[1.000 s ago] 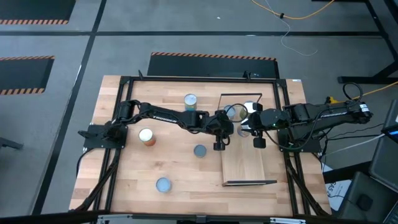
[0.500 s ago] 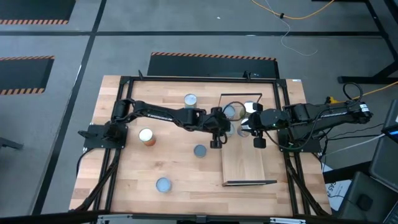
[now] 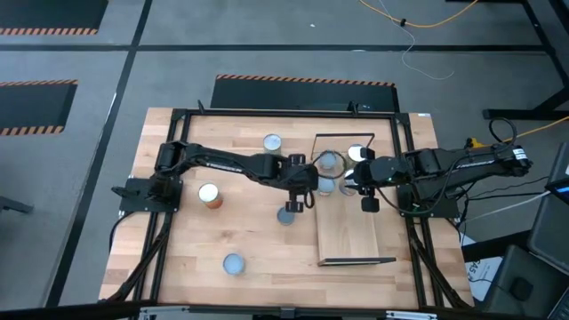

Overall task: Pick and place cans onto a shelf
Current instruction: Put the canned sliced peaches on the shelf

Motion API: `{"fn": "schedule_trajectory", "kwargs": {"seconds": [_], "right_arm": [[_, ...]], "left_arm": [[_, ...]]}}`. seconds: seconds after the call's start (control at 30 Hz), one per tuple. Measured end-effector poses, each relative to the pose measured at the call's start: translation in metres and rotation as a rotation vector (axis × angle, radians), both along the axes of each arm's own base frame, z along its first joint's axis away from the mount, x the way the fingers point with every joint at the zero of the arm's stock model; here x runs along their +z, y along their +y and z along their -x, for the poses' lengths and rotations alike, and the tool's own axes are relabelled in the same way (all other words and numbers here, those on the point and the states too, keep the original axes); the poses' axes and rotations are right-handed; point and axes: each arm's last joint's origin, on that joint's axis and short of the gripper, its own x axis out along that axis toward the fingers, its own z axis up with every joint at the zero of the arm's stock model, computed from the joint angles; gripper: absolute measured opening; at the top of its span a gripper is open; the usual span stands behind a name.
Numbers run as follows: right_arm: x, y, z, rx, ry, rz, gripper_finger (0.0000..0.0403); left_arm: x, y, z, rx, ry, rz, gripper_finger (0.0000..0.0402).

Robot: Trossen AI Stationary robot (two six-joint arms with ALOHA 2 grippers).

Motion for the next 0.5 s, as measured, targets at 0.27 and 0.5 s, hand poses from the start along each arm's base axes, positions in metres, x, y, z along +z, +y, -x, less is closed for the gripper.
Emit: {"fn": "schedule_trajectory", "kwargs": {"seconds": [0.27,0.5], "right_arm": [[0.000,0.000,0.000,0.001,0.002,0.001,0.0110],[0.000,0.000,0.000,0.001,0.001,0.001,0.0110]], "left_arm": [[-0.034,0.000,-0.012,0.010,0.059,0.003,0.0001],[-0.048,0.001,-0.026,0.013,-0.009,0.006,0.0001]]}}
